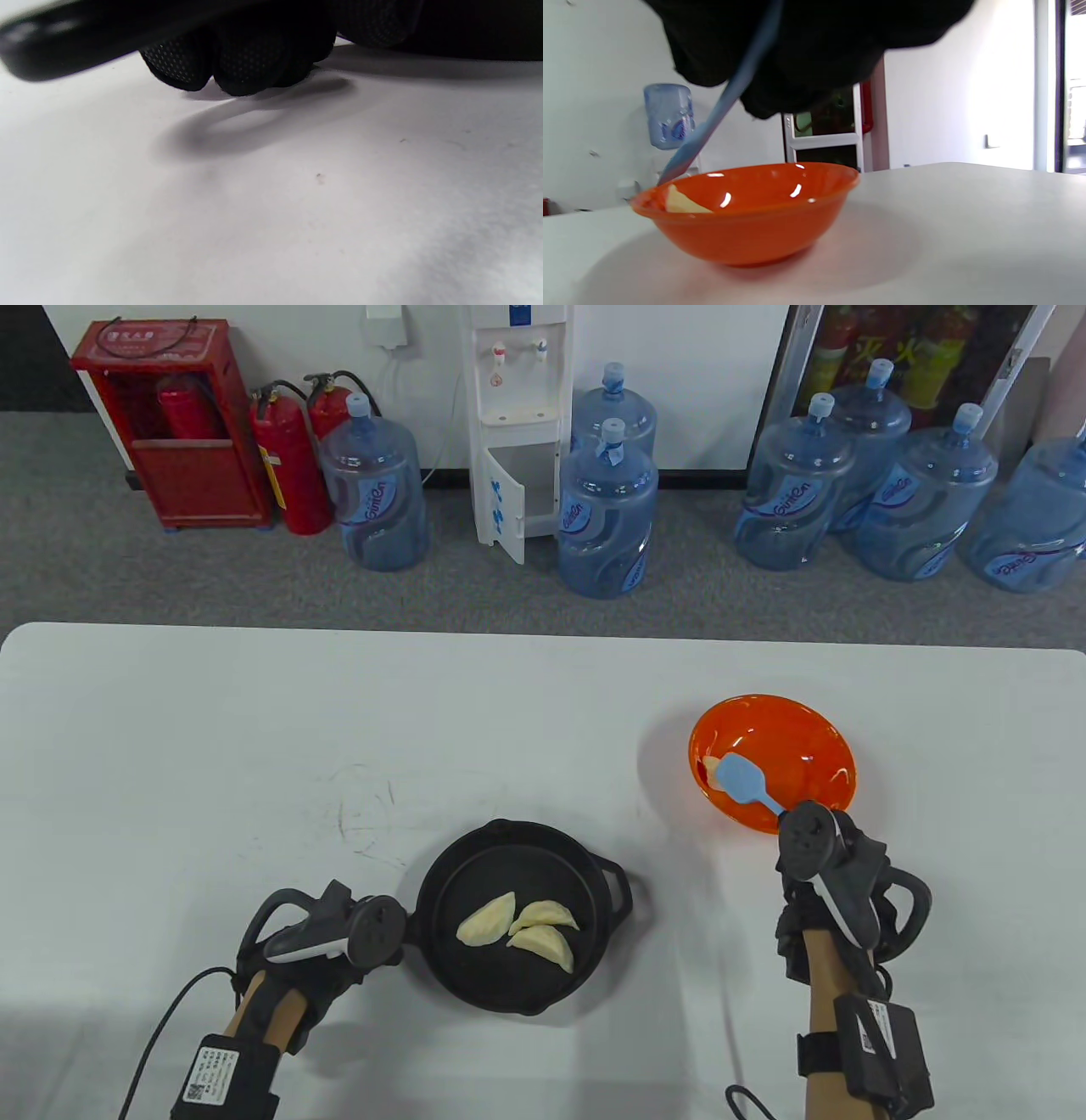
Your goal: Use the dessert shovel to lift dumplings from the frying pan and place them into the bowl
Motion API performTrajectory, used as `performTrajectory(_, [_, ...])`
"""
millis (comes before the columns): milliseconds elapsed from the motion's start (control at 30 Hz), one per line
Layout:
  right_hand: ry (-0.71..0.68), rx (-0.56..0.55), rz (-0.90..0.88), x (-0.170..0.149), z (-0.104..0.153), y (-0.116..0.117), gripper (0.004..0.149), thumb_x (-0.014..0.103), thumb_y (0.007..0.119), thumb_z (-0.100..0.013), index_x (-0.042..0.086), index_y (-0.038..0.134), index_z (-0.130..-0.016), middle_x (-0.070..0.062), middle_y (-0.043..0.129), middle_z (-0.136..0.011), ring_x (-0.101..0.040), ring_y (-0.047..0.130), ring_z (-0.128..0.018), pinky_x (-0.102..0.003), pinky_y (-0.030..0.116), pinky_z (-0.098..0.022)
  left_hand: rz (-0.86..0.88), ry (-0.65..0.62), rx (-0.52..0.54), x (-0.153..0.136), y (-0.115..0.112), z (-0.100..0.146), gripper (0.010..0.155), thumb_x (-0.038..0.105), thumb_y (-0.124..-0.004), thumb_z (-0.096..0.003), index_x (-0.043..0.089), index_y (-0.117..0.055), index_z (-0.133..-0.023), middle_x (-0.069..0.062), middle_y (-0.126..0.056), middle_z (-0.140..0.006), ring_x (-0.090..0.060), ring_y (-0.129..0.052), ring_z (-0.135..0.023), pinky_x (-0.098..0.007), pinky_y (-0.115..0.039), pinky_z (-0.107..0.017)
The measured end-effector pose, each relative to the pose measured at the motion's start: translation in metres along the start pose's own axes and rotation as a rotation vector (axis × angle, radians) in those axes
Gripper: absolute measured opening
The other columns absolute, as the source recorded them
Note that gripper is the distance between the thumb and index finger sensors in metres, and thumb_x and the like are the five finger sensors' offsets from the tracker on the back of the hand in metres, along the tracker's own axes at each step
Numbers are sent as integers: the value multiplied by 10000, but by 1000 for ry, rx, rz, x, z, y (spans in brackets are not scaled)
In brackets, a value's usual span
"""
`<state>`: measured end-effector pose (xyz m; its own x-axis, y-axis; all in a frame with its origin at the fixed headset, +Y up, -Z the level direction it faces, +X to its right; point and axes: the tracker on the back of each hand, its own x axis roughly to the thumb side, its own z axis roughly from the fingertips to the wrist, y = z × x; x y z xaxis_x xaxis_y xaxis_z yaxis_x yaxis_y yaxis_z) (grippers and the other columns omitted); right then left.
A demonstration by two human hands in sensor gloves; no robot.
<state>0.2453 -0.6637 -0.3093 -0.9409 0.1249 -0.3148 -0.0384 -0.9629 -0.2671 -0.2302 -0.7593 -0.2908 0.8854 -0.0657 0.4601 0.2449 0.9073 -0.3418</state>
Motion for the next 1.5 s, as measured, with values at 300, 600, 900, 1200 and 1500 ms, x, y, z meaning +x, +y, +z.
performTrajectory(300, [-295, -9, -266, 30, 48, -2, 419, 472, 768, -600, 242, 878, -932, -43, 967, -704, -119, 932, -372, -328, 837, -299, 3, 1, -1, 0, 0, 0, 550, 461, -664, -575, 231, -597, -1070, 32, -788, -968, -110, -958, -689, -476, -800, -720])
performTrajectory(600, [-596, -12, -242, 54, 84, 17, 393, 454, 802, -569, 271, 898, -902, -29, 967, -742, -144, 945, -433, -354, 845, -353, 6, 3, 0, 0, 0, 0, 550, 462, -663, -574, 232, -597, -1070, 32, -787, -969, -110, -957, -690, -476, -800, -719])
performTrajectory(900, [-756, -40, -130, 64, 100, 24, 383, 450, 826, -550, 288, 906, -887, -21, 964, -764, -160, 948, -471, -374, 844, -393, 6, 4, 1, 0, -1, 0, 549, 461, -664, -575, 233, -596, -1069, 31, -787, -969, -110, -957, -690, -478, -800, -719])
performTrajectory(1200, [-814, -53, -46, 78, 108, 38, 385, 436, 825, -550, 313, 881, -911, -5, 945, -817, -168, 955, -546, -398, 849, -468, 2, 4, -1, 1, 0, 0, 549, 461, -663, -575, 234, -597, -1070, 33, -788, -969, -111, -957, -691, -479, -798, -720])
performTrajectory(1500, [-814, 28, -138, 86, 108, 53, 384, 425, 809, -559, 315, 871, -921, -5, 938, -832, -176, 955, -559, -406, 848, -481, -1, 4, -1, 1, 0, 0, 548, 460, -662, -575, 233, -597, -1070, 32, -788, -969, -112, -957, -691, -479, -798, -720])
